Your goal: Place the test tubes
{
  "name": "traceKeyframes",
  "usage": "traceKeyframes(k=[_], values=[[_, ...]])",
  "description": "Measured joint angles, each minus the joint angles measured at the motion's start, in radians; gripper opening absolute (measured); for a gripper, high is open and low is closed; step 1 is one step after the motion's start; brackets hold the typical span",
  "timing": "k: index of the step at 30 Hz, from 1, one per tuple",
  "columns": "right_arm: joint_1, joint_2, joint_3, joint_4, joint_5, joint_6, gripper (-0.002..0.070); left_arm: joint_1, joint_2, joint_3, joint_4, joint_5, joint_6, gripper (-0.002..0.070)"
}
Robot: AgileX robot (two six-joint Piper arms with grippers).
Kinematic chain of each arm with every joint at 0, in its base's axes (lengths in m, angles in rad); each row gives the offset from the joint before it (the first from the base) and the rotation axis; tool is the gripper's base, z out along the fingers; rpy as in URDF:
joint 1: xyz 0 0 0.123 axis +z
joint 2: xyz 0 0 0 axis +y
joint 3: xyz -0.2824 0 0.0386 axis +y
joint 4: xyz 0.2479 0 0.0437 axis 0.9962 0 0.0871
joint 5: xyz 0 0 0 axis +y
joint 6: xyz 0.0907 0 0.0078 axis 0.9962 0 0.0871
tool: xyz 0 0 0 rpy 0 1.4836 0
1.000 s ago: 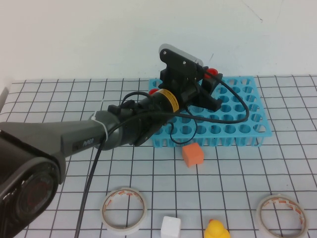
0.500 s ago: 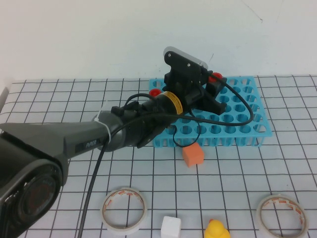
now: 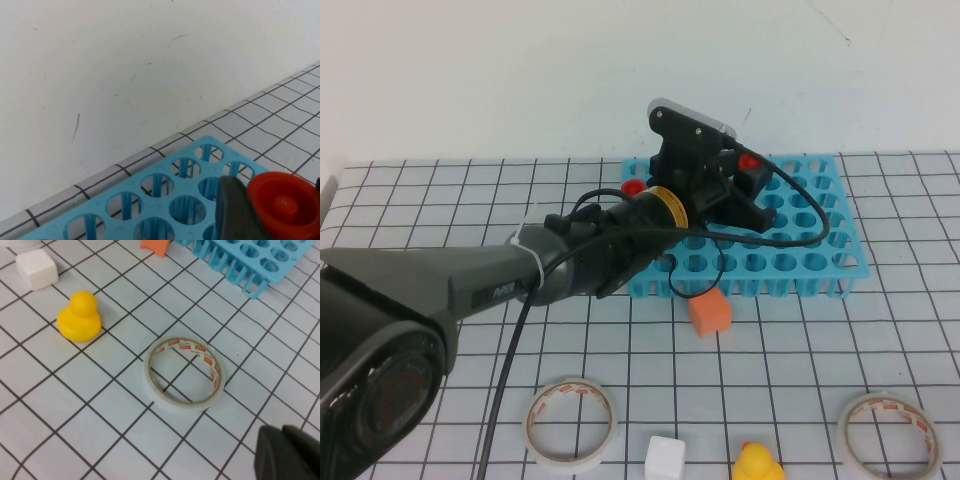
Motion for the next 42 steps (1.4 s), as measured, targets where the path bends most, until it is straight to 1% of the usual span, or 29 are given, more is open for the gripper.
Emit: traceKeyframes(k=[2, 3, 7, 8, 11, 12, 14, 16, 18, 20, 22, 24, 27, 31, 37, 42], values=[[0.000, 0.000, 0.000, 0.000, 0.000, 0.000, 0.0001, 0.000, 0.000, 0.000, 0.000, 0.000, 0.000, 0.0272], [0.000, 0.000, 0.000, 0.000, 0.000, 0.000, 0.0001, 0.000, 0.000, 0.000, 0.002, 0.001, 0.000, 0.0288], [0.000, 0.000, 0.000, 0.000, 0.000, 0.000, 0.0001, 0.004, 0.000, 0.000, 0.004, 0.003, 0.004, 0.0384], [0.000, 0.000, 0.000, 0.000, 0.000, 0.000, 0.0001, 0.006, -0.005, 0.000, 0.004, 0.010, 0.006, 0.0398], [0.000, 0.000, 0.000, 0.000, 0.000, 0.000, 0.0001, 0.022, -0.038, 0.000, -0.027, 0.059, 0.016, 0.0410], [0.000, 0.000, 0.000, 0.000, 0.000, 0.000, 0.0001, 0.028, -0.059, 0.000, -0.036, 0.083, 0.026, 0.0402], [0.000, 0.000, 0.000, 0.000, 0.000, 0.000, 0.0001, 0.042, -0.107, 0.000, -0.041, 0.134, 0.038, 0.0360], [0.000, 0.000, 0.000, 0.000, 0.000, 0.000, 0.0001, 0.050, -0.168, 0.000, -0.045, 0.202, 0.049, 0.0289], [0.000, 0.000, 0.000, 0.000, 0.000, 0.000, 0.0001, 0.056, -0.245, 0.000, -0.045, 0.277, 0.062, 0.0179], [0.000, 0.000, 0.000, 0.000, 0.000, 0.000, 0.0001, 0.056, -0.324, 0.000, -0.041, 0.343, 0.082, 0.0085], [0.000, 0.000, 0.000, 0.000, 0.000, 0.000, 0.0001, 0.056, -0.394, 0.000, -0.037, 0.405, 0.114, 0.0036], [0.000, 0.000, 0.000, 0.000, 0.000, 0.000, 0.0001, 0.056, -0.469, 0.000, -0.037, 0.478, 0.150, 0.0015], [0.000, 0.000, 0.000, 0.000, 0.000, 0.000, 0.0001, 0.056, -0.567, 0.002, -0.037, 0.576, 0.192, 0.0005], [0.000, 0.000, 0.000, 0.000, 0.000, 0.000, 0.0001, 0.059, -0.716, 0.073, -0.037, 0.603, 0.217, 0.0001], [0.000, 0.000, 0.000, 0.000, 0.000, 0.000, 0.0000, 0.083, -0.998, 0.337, -0.037, 0.570, 0.215, 0.0000], [0.000, 0.000, 0.000, 0.000, 0.000, 0.000, 0.0000, 0.099, -1.246, 0.606, -0.037, 0.559, 0.215, 0.0000]])
